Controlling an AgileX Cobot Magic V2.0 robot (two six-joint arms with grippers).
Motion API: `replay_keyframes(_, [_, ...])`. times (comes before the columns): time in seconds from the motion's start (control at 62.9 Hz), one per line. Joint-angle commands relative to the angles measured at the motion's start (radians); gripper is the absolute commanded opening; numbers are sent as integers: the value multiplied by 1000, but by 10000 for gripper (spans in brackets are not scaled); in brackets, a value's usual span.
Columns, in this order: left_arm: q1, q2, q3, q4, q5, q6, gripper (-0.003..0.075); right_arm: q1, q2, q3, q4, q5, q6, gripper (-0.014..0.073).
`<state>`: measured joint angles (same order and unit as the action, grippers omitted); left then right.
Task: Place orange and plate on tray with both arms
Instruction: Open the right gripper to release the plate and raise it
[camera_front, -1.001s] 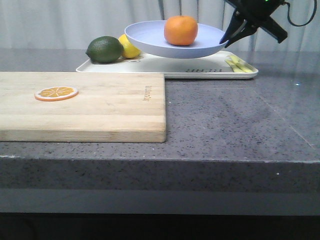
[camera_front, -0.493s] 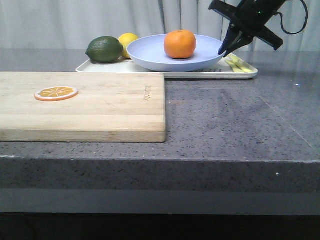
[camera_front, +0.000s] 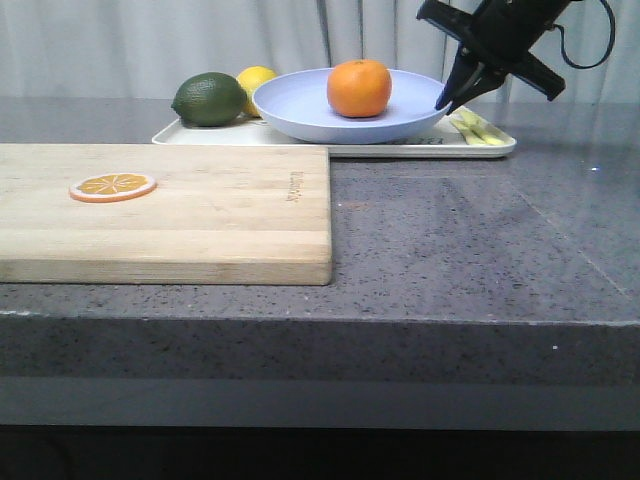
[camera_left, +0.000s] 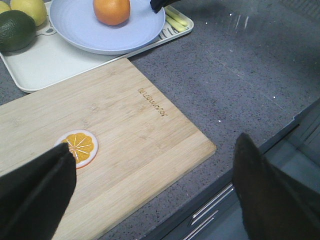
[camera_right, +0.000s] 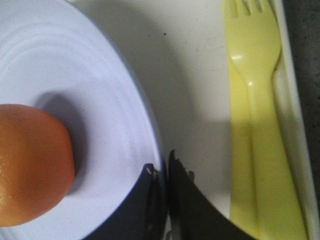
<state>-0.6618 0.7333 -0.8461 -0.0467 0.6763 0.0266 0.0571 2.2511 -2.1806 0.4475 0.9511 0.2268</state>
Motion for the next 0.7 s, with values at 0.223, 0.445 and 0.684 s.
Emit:
replay_keyframes(0.223, [5,-2,-25,-13,-75,-7,620,-4,-75,-42,42,-46,1,-114])
replay_keyframes(0.445, [5,-2,-25,-13,-75,-7,620,-4,-75,-42,42,-45,1,59])
replay_keyframes(0.684, [5,-2,-25,-13,-65,-7,620,-4,-75,-42,41,-66,1,280])
